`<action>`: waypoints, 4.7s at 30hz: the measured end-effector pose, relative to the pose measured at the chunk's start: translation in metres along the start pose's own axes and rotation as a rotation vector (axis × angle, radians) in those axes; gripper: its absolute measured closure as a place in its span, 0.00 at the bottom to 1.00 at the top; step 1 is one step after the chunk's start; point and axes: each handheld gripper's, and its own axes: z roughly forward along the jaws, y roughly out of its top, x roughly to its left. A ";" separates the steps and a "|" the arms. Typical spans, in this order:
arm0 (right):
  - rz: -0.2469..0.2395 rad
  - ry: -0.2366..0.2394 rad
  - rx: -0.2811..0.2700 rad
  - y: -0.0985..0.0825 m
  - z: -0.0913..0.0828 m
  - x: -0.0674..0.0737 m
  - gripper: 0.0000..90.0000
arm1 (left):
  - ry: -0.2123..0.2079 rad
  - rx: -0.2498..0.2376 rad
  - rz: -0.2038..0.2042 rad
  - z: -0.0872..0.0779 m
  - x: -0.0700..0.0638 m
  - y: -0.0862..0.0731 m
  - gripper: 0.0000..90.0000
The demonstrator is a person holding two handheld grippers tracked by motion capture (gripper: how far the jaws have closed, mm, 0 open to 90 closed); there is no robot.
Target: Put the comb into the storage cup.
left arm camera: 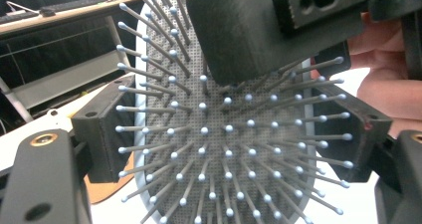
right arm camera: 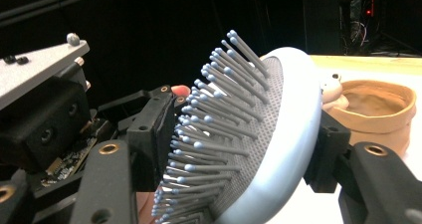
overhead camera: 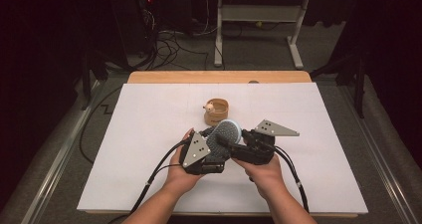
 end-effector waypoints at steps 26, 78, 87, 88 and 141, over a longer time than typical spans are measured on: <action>0.054 -0.002 0.020 0.005 -0.002 -0.002 0.58 | 0.016 0.004 0.012 0.001 -0.002 0.000 0.22; 0.033 -0.051 0.009 0.009 0.000 0.005 0.68 | 0.010 -0.004 -0.012 0.000 0.002 0.000 0.21; 0.034 -0.064 -0.003 0.012 -0.001 0.004 0.68 | -0.001 0.006 -0.036 0.001 0.005 0.000 0.19; 0.033 -0.065 -0.009 0.013 -0.002 0.003 0.68 | -0.002 0.009 -0.041 0.001 0.006 -0.001 0.19; -0.050 -0.247 -0.108 0.018 -0.054 -0.033 0.67 | 0.131 0.038 -0.201 -0.076 0.085 -0.070 0.02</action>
